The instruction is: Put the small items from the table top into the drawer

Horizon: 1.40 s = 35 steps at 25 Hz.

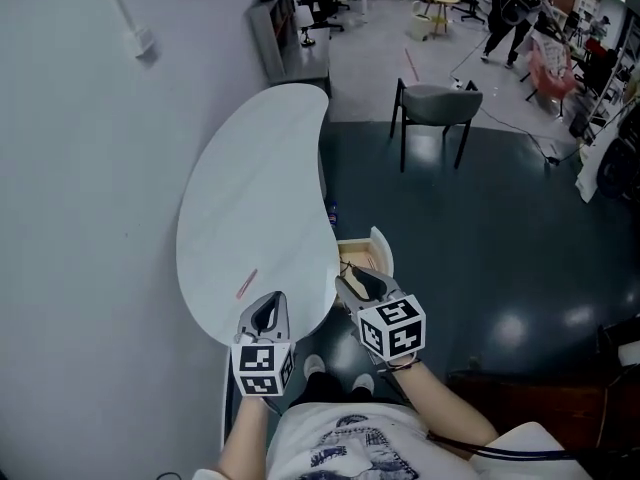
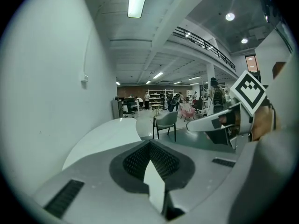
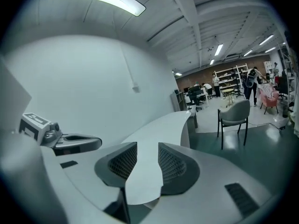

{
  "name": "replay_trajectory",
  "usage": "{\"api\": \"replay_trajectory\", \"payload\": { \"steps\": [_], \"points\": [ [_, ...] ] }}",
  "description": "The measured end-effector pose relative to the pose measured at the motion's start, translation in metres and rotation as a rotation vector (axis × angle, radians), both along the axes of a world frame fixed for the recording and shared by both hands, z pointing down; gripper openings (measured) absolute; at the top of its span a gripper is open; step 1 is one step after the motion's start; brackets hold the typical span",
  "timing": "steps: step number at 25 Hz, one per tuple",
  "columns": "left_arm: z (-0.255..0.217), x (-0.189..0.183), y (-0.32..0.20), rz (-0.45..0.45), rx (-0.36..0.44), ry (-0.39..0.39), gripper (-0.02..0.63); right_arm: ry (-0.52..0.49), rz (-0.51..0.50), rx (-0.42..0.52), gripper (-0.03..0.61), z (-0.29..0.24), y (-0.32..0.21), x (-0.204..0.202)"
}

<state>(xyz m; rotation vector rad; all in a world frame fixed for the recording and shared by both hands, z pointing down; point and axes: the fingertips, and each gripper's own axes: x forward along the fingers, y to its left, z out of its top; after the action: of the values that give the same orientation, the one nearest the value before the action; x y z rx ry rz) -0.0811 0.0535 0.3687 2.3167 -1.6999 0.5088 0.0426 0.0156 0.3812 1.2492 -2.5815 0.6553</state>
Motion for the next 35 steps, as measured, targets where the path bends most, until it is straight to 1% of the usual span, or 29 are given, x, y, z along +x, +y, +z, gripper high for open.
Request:
{"api": "replay_trajectory", "payload": {
  "steps": [2,5,8,15,23,29,35],
  "points": [
    [-0.01,-0.009,0.005,-0.014,0.011,0.0,0.02,0.005,-0.01,0.028,0.134,-0.014,0.005,-0.01],
    [-0.019,-0.027,0.008,-0.042,0.031,0.017,0.02,0.013,-0.04,0.065,0.112,-0.031,0.011,-0.03],
    [-0.021,-0.049,0.016,-0.057,0.039,0.032,0.02,0.019,-0.057,0.084,0.105,-0.038,0.021,-0.053],
    [-0.035,-0.107,0.032,-0.045,0.073,0.03,0.02,0.031,-0.059,0.121,0.1,-0.045,0.033,-0.115],
    [-0.044,-0.175,0.053,-0.04,0.089,0.037,0.02,0.031,-0.052,0.129,0.092,-0.05,0.06,-0.185],
    [-0.045,-0.205,0.063,-0.044,0.09,0.068,0.02,0.048,-0.042,0.126,0.092,-0.053,0.072,-0.212],
    [-0.042,-0.213,0.065,-0.036,0.084,0.08,0.02,0.063,-0.035,0.123,0.091,-0.052,0.075,-0.219]
  ]
}}
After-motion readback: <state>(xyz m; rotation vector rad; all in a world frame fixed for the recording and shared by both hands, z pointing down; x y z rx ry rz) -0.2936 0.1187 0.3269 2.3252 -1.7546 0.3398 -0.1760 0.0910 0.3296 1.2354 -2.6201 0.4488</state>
